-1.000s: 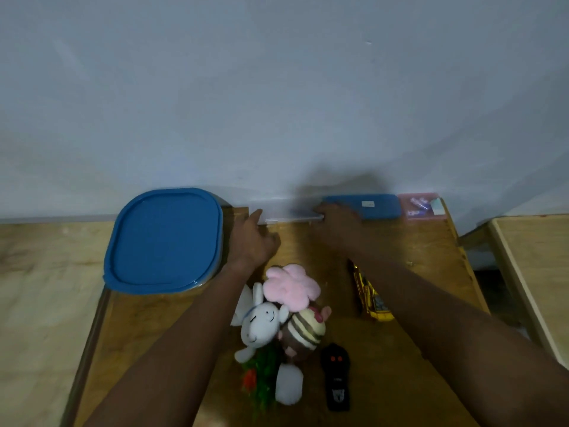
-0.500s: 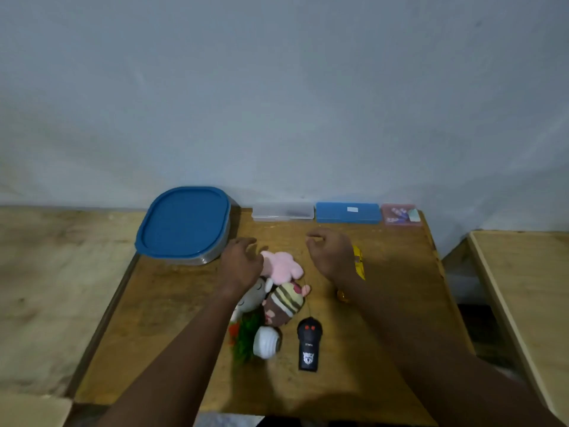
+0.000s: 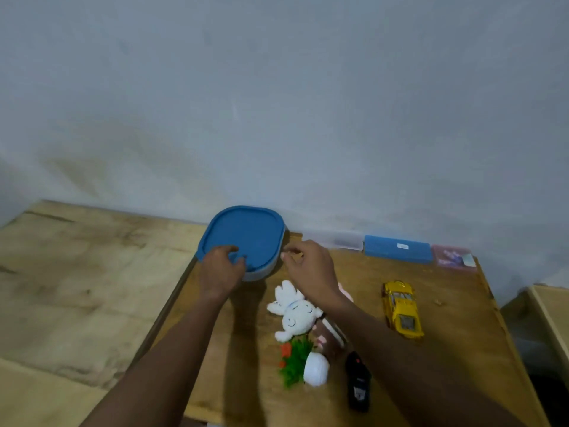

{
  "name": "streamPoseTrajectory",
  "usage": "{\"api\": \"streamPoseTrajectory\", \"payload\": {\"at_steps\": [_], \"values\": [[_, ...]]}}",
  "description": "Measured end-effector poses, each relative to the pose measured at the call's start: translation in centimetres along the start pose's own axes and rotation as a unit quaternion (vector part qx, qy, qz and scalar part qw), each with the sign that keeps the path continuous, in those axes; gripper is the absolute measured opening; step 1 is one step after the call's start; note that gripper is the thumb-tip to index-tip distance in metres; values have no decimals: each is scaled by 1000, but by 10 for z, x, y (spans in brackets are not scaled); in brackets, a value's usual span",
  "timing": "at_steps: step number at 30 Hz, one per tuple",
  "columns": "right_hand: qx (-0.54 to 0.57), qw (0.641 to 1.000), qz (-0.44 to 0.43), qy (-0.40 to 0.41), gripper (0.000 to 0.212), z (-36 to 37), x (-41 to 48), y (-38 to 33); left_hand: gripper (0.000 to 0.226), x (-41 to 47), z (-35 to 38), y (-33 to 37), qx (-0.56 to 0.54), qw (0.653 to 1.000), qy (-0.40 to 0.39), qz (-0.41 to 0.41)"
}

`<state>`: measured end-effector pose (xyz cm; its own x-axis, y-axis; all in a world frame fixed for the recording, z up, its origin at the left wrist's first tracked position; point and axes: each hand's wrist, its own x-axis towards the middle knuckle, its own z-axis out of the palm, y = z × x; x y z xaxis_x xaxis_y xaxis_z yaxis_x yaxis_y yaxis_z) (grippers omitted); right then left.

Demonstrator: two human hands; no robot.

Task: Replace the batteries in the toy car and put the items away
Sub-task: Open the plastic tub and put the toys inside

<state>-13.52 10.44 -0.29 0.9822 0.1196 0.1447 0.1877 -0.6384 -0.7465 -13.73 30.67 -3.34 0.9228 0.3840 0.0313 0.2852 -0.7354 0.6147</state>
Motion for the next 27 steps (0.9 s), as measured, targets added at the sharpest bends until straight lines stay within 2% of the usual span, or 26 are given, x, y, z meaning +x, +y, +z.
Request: {"api": "streamPoseTrajectory", "payload": {"at_steps": [3, 7, 8, 10, 13, 15, 22, 27], "values": [[-8, 995, 96, -37, 32, 38, 22, -4, 47, 42, -17, -28, 38, 999, -17, -20], [-20, 980, 195, -35, 62, 95, 51, 2, 63, 88, -29, -63, 106, 992, -53, -37], [-17, 977, 210, -25, 62, 107, 58, 3, 63, 98, -30, -70, 102, 992, -58, -42], [-27, 972, 232, -2, 45, 124, 66, 6, 56, 117, -28, -82, 86, 993, -73, -45], [-35, 967, 250, 17, 25, 133, 69, 4, 32, 135, -26, -94, 68, 992, -98, -53], [-19, 965, 261, 28, 18, 133, 70, 1, 22, 141, -25, -97, 58, 990, -111, -57], [-19, 947, 319, 36, 60, 125, 84, -7, 29, 162, -22, -100, 24, 985, -142, -99], [11, 929, 367, 53, 65, 122, 91, -10, 35, 174, -22, -97, 8, 977, -168, -130]]}}
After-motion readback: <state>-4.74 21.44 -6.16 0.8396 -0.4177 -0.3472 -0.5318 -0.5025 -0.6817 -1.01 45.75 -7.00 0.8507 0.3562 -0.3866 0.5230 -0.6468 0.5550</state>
